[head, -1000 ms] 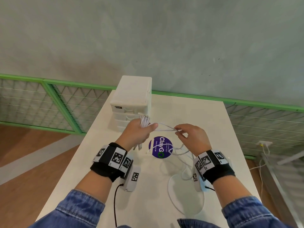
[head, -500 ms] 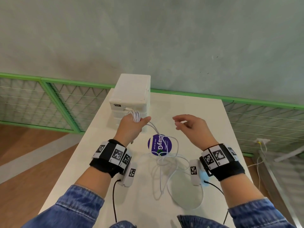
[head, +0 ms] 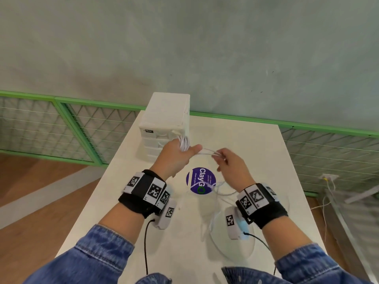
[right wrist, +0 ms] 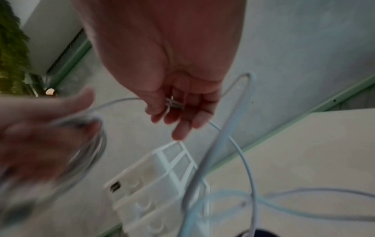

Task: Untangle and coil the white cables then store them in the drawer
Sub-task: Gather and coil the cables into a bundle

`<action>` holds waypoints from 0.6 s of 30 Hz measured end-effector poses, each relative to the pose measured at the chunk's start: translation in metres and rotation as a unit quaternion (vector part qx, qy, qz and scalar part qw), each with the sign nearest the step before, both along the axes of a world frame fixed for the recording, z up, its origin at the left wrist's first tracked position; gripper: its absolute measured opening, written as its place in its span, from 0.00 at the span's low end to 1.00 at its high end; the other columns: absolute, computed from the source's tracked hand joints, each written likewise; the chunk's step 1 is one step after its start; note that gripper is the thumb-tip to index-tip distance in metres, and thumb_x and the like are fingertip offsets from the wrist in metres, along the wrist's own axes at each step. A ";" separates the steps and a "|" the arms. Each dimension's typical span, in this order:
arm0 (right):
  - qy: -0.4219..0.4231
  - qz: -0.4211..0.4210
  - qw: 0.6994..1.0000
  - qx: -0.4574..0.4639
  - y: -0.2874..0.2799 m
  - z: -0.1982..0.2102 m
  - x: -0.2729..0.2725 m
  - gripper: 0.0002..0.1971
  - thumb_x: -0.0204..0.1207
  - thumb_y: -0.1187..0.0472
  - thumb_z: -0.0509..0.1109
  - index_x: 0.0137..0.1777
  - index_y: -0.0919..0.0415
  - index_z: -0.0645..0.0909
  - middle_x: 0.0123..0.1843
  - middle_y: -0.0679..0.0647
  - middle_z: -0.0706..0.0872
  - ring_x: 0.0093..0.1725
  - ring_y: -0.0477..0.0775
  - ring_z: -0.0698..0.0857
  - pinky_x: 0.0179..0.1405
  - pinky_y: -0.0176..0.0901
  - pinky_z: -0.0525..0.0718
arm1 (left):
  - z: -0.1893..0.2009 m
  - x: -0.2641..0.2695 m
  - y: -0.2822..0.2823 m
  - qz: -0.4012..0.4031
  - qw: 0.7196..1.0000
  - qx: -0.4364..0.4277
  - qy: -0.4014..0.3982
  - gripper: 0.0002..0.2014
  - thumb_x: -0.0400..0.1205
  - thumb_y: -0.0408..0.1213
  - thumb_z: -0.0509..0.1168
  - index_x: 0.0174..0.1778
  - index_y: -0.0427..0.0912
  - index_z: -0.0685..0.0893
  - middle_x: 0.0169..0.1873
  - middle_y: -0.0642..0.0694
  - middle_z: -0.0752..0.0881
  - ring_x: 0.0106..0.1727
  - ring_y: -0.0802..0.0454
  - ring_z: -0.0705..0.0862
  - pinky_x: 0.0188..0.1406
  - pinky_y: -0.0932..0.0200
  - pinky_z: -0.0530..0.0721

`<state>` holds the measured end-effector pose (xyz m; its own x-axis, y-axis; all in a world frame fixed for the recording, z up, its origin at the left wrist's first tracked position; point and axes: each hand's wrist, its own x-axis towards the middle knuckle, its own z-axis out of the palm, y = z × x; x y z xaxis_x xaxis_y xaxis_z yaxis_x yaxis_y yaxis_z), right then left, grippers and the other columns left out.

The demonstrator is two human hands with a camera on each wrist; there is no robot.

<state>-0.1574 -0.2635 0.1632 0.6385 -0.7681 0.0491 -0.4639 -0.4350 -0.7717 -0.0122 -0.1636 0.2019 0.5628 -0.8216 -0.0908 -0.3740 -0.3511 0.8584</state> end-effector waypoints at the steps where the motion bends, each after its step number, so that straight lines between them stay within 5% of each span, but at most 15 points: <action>1: -0.033 -0.012 0.999 -0.012 -0.007 0.005 -0.003 0.04 0.79 0.62 0.63 0.47 0.53 0.79 0.43 0.51 0.85 0.42 0.55 0.84 0.45 0.43 0.80 | -0.003 0.000 0.002 -0.035 0.998 0.043 -0.005 0.21 0.79 0.55 0.65 0.37 0.38 0.78 0.22 0.48 0.77 0.19 0.54 0.73 0.18 0.66 0.73; 5: -0.085 0.046 0.989 -0.115 -0.021 0.020 -0.003 0.17 0.75 0.75 0.61 0.55 0.57 0.84 0.47 0.48 0.80 0.44 0.36 0.79 0.45 0.18 0.72 | -0.008 -0.022 0.007 -0.159 0.982 0.096 0.041 0.21 0.79 0.55 0.65 0.29 0.42 0.74 0.18 0.49 0.73 0.13 0.57 0.68 0.17 0.66 0.68; 10: -0.028 0.099 0.994 -0.040 -0.019 -0.001 0.001 0.23 0.72 0.73 0.61 0.66 0.55 0.75 0.44 0.46 0.75 0.42 0.40 0.76 0.45 0.33 0.72 | 0.004 -0.038 0.006 -0.244 0.948 0.083 0.189 0.18 0.82 0.43 0.66 0.27 0.45 0.71 0.17 0.50 0.66 0.17 0.56 0.61 0.16 0.66 0.60; 18: 0.021 0.106 0.993 -0.048 -0.013 -0.029 0.001 0.16 0.76 0.65 0.64 0.62 0.53 0.71 0.39 0.47 0.80 0.37 0.50 0.81 0.33 0.33 0.74 | 0.006 -0.038 0.010 -0.266 0.921 0.069 0.275 0.16 0.83 0.45 0.56 0.30 0.43 0.72 0.11 0.51 0.63 0.11 0.56 0.59 0.16 0.67 0.55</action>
<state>-0.1567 -0.2769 0.1346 0.7883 -0.6093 0.0858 -0.3846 -0.5967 -0.7043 -0.0500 -0.1537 0.2081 -0.0795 -0.9271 -0.3664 -0.0465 -0.3637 0.9304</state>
